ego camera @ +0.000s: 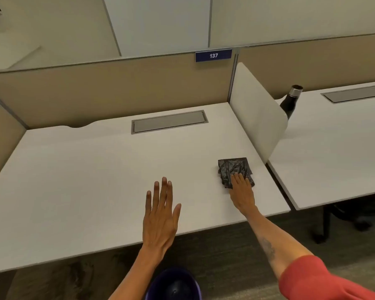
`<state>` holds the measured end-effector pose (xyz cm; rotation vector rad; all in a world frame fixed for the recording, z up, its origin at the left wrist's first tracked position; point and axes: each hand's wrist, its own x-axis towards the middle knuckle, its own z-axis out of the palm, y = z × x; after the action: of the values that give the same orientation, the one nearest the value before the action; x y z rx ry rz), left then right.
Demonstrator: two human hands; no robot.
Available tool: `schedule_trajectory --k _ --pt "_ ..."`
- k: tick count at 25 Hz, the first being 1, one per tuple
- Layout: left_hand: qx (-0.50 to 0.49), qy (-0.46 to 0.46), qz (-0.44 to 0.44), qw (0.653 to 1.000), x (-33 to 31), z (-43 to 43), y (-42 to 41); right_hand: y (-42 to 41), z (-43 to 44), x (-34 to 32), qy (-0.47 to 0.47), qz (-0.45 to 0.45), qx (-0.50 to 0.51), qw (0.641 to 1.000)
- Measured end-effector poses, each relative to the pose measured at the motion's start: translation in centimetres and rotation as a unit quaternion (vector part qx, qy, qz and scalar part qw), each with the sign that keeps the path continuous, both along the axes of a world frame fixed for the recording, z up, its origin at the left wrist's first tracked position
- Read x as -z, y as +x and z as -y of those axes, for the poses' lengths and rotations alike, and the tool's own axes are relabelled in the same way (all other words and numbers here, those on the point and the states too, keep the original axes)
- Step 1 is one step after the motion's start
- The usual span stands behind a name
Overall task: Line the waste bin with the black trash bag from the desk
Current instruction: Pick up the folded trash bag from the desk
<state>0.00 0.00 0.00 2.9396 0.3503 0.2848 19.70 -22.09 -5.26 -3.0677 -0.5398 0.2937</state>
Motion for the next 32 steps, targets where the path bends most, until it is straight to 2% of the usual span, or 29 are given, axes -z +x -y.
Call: schedule_trajectory --k 12,19,21,27,32 --pt "-0.041 0.003 -0.024 0.999 2.2 -1.7 0.0 2.7 -2.3 2.5 -0.087 0.008 0.005 0.996" --pt "-0.039 -0.008 -0.029 0.999 2.2 -1.7 -0.7 2.3 -2.4 2.0 -0.087 0.034 0.041 0.995" --pt "-0.039 -0.015 -0.028 0.999 2.2 -1.6 -1.0 2.1 -2.4 1.6 -0.056 0.04 0.06 0.996" --pt "-0.034 -0.022 -0.02 0.999 1.8 -1.5 -1.8 1.6 -1.7 -0.4 0.153 0.052 0.141 0.977" --pt "-0.025 -0.02 -0.003 0.999 0.5 -1.1 -3.0 0.2 -0.6 -3.4 0.234 0.069 0.178 0.953"
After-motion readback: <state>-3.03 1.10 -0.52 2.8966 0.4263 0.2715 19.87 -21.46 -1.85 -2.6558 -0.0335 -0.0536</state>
